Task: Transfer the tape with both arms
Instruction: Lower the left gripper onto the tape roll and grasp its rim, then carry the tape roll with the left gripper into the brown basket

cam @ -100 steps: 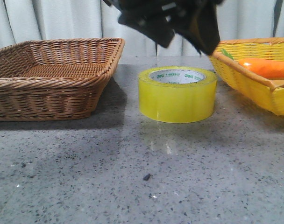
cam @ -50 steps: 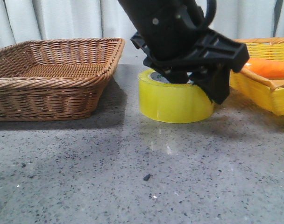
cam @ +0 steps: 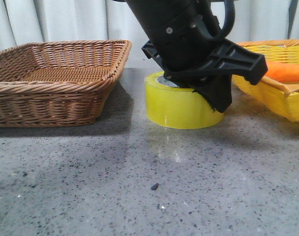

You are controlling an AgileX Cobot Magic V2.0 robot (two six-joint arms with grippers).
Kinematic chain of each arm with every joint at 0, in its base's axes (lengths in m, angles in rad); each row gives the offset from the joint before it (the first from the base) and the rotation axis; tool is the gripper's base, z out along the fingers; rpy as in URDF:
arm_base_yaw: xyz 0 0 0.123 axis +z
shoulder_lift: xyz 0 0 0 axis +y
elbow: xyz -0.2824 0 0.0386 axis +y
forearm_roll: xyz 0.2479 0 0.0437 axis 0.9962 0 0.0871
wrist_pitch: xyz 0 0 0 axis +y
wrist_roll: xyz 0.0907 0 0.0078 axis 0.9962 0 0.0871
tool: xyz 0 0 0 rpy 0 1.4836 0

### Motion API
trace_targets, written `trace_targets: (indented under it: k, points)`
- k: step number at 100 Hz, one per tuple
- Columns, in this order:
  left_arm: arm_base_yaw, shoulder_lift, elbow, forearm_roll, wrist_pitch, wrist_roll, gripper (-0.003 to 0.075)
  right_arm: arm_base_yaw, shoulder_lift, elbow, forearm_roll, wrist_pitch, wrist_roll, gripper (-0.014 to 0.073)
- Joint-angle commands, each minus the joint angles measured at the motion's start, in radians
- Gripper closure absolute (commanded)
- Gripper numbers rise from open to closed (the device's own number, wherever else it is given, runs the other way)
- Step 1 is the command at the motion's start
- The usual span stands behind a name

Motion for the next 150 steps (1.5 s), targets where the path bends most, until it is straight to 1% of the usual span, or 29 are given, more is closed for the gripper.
trace_targets:
  k: [1,15,27,40,46,63,79,92,98,105,112,127,136,142,146,150]
  points:
    - [-0.002,-0.047,-0.036,0.001,-0.045,-0.002,0.0647,-0.003,-0.019,-0.030,-0.014,-0.063,-0.008,0.0668]
    - [-0.002,-0.058,-0.073,0.003,-0.009,-0.002,0.0739,-0.003,-0.019,-0.030,-0.014,-0.063,-0.008,0.0668]
    - [-0.002,-0.075,-0.142,0.015,0.027,-0.002,0.0741,-0.003,-0.019,-0.030,-0.014,-0.063,-0.008,0.0668]
    - [0.000,-0.124,-0.223,0.091,0.081,-0.002,0.0741,-0.003,-0.019,-0.030,-0.014,-0.061,-0.008,0.0668]
    - [0.012,-0.154,-0.243,0.101,0.105,-0.004,0.0741,-0.003,-0.019,-0.030,-0.014,-0.061,-0.008,0.0668]
    - [0.104,-0.262,-0.253,0.101,0.169,-0.008,0.0741,-0.003,-0.019,-0.030,-0.014,-0.061,-0.008,0.0668]
    - [0.230,-0.322,-0.246,0.101,0.330,-0.012,0.0741,-0.003,-0.019,-0.030,-0.014,-0.061,-0.008,0.0668]
    - [0.296,-0.332,-0.194,0.101,0.382,-0.012,0.0741,-0.003,-0.019,-0.030,-0.014,-0.063,-0.008,0.0668]
    - [0.317,-0.332,-0.146,0.099,0.375,-0.012,0.0741,-0.003,-0.019,-0.030,-0.014,-0.063,-0.008,0.0668]
    - [0.331,-0.332,-0.080,0.099,0.337,-0.012,0.0741,-0.003,-0.019,-0.030,-0.014,-0.063,-0.008,0.0668]
    - [0.338,-0.332,-0.009,0.095,0.284,-0.012,0.0741,-0.003,-0.019,-0.030,-0.014,-0.063,-0.008,0.0668]
    - [0.340,-0.332,0.133,0.089,0.114,-0.012,0.0741,-0.003,-0.019,-0.030,-0.014,-0.063,-0.008,0.0668]
    - [0.340,-0.330,0.182,0.087,0.051,-0.032,0.0741,-0.003,-0.019,-0.030,-0.014,-0.063,-0.008,0.0668]
    - [0.340,-0.329,0.204,0.087,0.034,-0.032,0.0738,-0.003,-0.019,-0.030,-0.014,-0.063,-0.008,0.0668]
    - [0.342,-0.326,0.209,0.085,0.032,-0.032,0.0723,-0.003,-0.019,-0.030,-0.014,-0.063,-0.008,0.0668]
    - [0.347,-0.326,0.213,0.075,0.029,-0.032,0.0683,-0.003,-0.019,-0.030,-0.014,-0.063,-0.008,0.0668]
